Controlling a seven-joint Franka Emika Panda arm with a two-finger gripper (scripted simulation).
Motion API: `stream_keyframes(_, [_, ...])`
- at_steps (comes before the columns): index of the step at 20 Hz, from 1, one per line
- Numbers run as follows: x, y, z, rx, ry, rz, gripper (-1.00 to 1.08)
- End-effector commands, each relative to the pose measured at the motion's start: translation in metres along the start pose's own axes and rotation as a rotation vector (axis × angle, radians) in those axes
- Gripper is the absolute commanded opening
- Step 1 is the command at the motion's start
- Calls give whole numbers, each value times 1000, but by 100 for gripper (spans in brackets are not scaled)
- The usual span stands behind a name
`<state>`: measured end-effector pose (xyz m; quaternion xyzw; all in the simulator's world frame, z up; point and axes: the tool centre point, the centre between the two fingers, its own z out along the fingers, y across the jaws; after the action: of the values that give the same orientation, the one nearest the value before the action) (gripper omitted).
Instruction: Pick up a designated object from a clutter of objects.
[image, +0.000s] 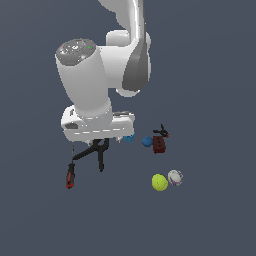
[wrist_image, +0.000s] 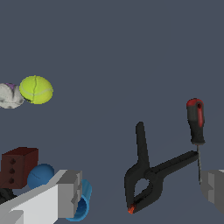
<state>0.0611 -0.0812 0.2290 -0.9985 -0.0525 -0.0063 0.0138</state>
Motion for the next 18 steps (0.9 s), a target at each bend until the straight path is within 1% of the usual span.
stream_keyframes(1, [3, 29, 22, -1, 0, -17, 100])
stream_keyframes(7, [0, 98, 77, -8, -3, -58, 100])
stream_keyframes(10, [-5, 127, 101, -13, -6, -77, 100])
stream_keyframes(14, [-13, 157, 128, -18, -10, -97, 100])
stream_keyframes(18, [-21, 178, 146, -23, -13, -111, 100])
